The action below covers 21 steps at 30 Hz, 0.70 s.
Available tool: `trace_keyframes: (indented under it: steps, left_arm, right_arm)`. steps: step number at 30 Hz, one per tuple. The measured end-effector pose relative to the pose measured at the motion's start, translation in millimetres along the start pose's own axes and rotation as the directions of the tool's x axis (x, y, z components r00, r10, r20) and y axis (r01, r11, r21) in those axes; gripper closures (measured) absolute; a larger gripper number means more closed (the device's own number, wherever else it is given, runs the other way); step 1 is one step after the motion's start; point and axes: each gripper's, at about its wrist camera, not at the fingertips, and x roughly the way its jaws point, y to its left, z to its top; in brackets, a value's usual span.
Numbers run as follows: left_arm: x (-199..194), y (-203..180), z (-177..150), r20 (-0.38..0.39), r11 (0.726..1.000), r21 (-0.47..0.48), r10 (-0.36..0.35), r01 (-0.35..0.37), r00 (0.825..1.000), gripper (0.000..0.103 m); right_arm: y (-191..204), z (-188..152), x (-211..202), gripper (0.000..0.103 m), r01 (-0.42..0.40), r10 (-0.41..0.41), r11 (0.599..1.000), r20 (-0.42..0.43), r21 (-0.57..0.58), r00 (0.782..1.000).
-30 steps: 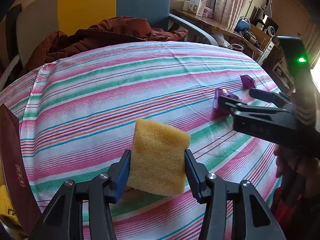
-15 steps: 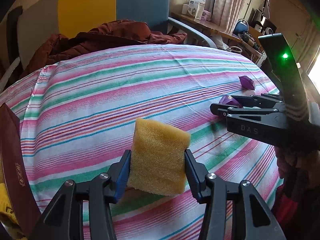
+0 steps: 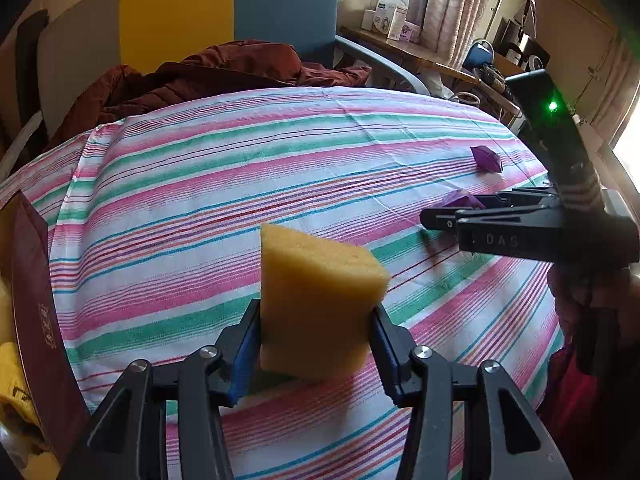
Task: Organize objects
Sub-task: 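Grasp the yellow sponge with the left tool while the right tool grasps a purple candy packet, then carry the sponge and candy packet to the gold tray and open both tools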
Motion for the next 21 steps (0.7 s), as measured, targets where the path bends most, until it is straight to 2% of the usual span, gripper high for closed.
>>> trace_keyframes:
  steps: [5, 11, 21]
  left_arm:
    - [-13, 4, -3, 0.024, 1.000, -0.011, 0.015, -0.015, 1.000, 0.053]
    - [-51, 13, -4, 0.098, 0.998, -0.026, 0.054, -0.052, 0.994, 0.053]
    - [-129, 33, -11, 0.235, 0.989, -0.042, 0.151, -0.145, 0.960, 0.052]
  right_arm:
    - [11, 4, -6, 0.054, -0.047, 0.047, 0.999, 0.021, -0.012, 0.999]
    - [35, 3, -10, 0.054, -0.095, 0.097, 0.994, 0.041, -0.049, 0.994]
    - [72, 2, -30, 0.054, -0.198, 0.200, 0.980, 0.067, -0.037, 0.978]
